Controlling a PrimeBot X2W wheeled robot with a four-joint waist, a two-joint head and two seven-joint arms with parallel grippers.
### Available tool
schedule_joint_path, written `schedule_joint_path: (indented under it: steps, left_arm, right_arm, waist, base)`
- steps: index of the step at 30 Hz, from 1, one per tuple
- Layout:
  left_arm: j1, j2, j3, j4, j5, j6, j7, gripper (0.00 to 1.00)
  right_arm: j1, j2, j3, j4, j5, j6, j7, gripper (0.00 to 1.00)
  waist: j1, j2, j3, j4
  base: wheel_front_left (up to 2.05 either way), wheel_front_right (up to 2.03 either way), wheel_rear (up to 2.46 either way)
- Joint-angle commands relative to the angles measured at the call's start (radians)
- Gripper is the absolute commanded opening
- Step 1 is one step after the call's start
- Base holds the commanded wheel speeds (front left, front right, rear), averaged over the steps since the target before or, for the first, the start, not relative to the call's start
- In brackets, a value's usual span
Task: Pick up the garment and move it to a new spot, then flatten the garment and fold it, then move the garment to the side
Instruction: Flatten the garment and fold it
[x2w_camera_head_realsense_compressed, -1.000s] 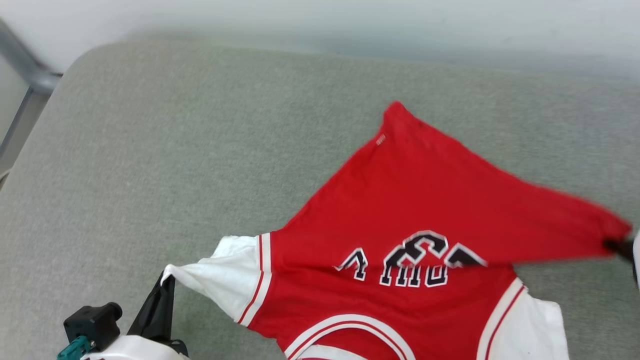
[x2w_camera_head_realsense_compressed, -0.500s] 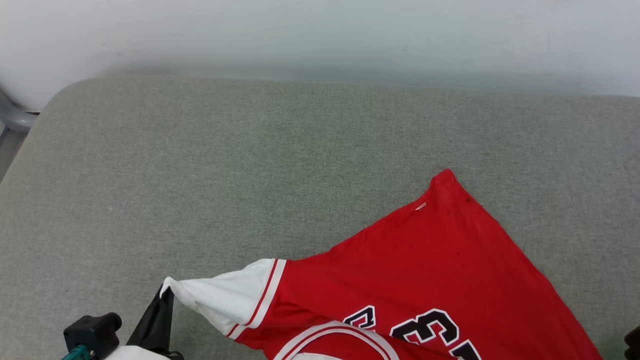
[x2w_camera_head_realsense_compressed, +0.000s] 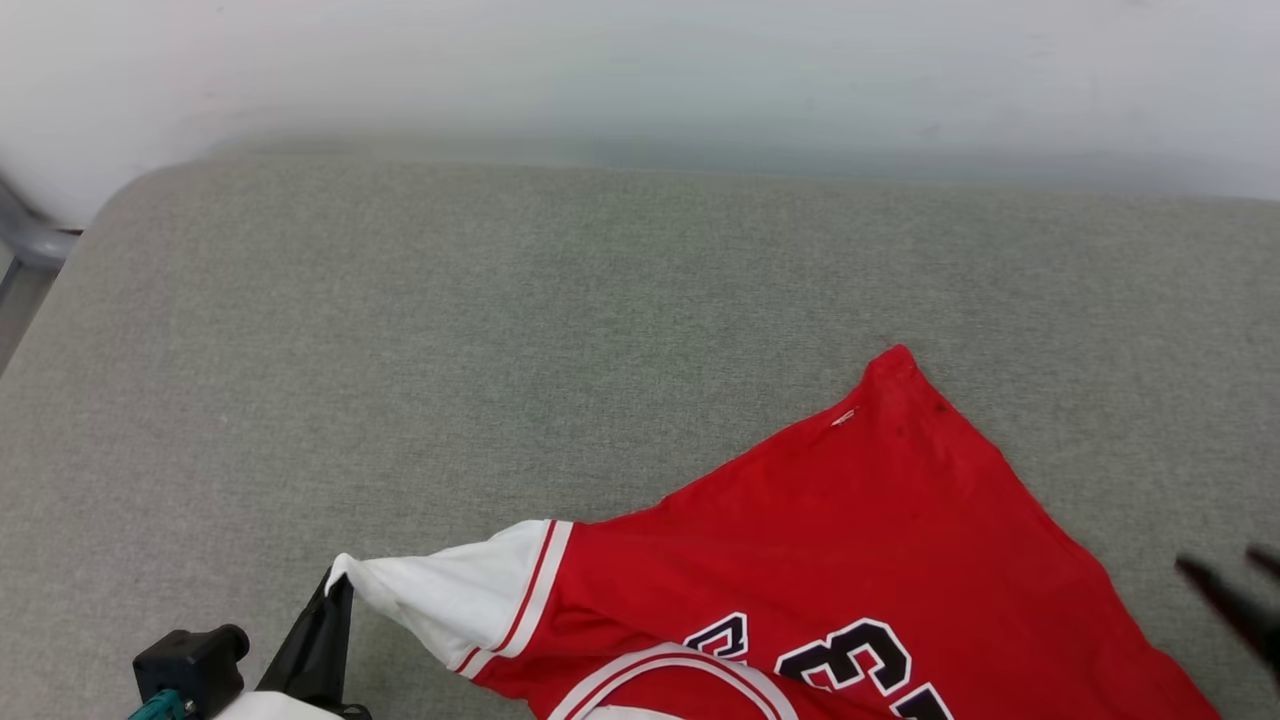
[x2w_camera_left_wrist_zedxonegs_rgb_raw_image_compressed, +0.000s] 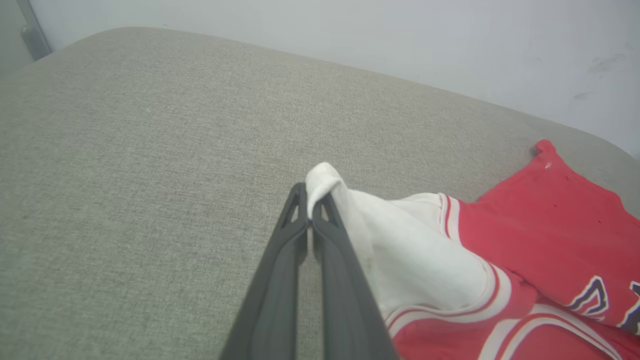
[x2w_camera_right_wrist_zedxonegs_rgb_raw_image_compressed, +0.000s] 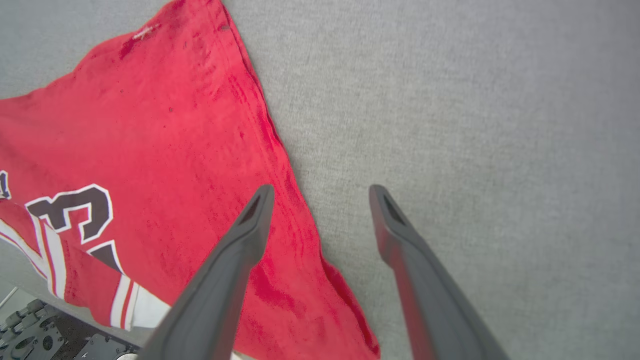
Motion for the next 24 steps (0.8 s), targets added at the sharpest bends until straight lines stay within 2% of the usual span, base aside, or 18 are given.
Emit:
schedule_joint_path:
  steps: [1, 4, 10, 11, 13, 14, 15, 16, 17, 18, 24]
  left_arm:
    - [-0.007, 0.003, -0.002, -0.008, 0.005, 0.004, 0.003, 0.00]
    - [-0.024, 0.003, -0.007, -0.019, 0.009, 0.003, 0.005, 0.00]
    - [-0.070, -0.009, -0.027, -0.036, 0.027, -0.006, 0.004, 0.00]
    - [-0.070, -0.009, -0.027, -0.036, 0.027, -0.006, 0.004, 0.00]
    - [-0.091, -0.015, -0.036, -0.040, 0.032, -0.009, 0.002, 0.00]
    - [-0.112, -0.024, -0.044, -0.039, 0.038, -0.017, -0.001, 0.00]
    - [-0.112, -0.024, -0.044, -0.039, 0.038, -0.017, -0.001, 0.00]
    - [-0.133, -0.034, -0.054, -0.036, 0.044, -0.021, -0.003, 0.00]
    - [-0.133, -0.034, -0.054, -0.036, 0.044, -0.021, -0.003, 0.00]
    - [-0.152, -0.043, -0.063, -0.031, 0.047, -0.026, -0.005, 0.00]
    - [-0.197, -0.070, -0.080, -0.016, 0.059, -0.043, -0.015, 0.00]
  right_arm:
    - [-0.056, -0.013, -0.016, -0.037, -0.016, -0.001, 0.007, 1.00]
    - [-0.150, -0.032, -0.018, -0.086, -0.029, -0.001, 0.033, 1.00]
    - [-0.386, -0.050, 0.093, -0.125, -0.074, -0.001, 0.148, 1.00]
    - [-0.386, -0.050, 0.093, -0.125, -0.074, -0.001, 0.148, 1.00]
    - [-0.468, -0.049, 0.150, -0.104, -0.093, -0.001, 0.195, 1.00]
    - [-0.544, -0.050, 0.214, -0.069, -0.108, -0.001, 0.247, 1.00]
    - [-0.544, -0.050, 0.214, -0.069, -0.108, -0.001, 0.247, 1.00]
    - [-0.616, -0.052, 0.275, -0.029, -0.120, -0.001, 0.296, 1.00]
    - [-0.616, -0.052, 0.275, -0.029, -0.120, -0.001, 0.296, 1.00]
    - [-0.678, -0.057, 0.338, 0.009, -0.132, -0.001, 0.337, 1.00]
    - [-0.814, -0.047, 0.489, 0.148, -0.143, -0.001, 0.401, 1.00]
  waist:
    - [0.0001, 0.0000, 0.008, 0.009]
    - [0.0001, 0.0000, 0.026, 0.025]
    - [0.0001, 0.0000, 0.082, 0.065]
    - [0.0001, 0.0000, 0.082, 0.065]
    - [0.0001, 0.0000, 0.106, 0.083]
    - [0.0001, 0.0000, 0.130, 0.100]
    - [0.0001, 0.0000, 0.130, 0.100]
    - [0.0001, 0.0000, 0.153, 0.116]
    - [0.0001, 0.0000, 0.153, 0.116]
    - [0.0001, 0.0000, 0.173, 0.131]
    - [0.0001, 0.0000, 0.228, 0.169]
  base:
    - [0.00, 0.00, 0.00]
    - [0.00, 0.00, 0.00]
    - [0.00, 0.00, 0.00]
    - [0.00, 0.00, 0.00]
    - [0.00, 0.00, 0.00]
    - [0.00, 0.00, 0.00]
    - [0.00, 0.00, 0.00]
    - [0.00, 0.00, 0.00]
    - [0.00, 0.00, 0.00]
    - [0.00, 0.00, 0.00]
    - [0.00, 0.00, 0.00]
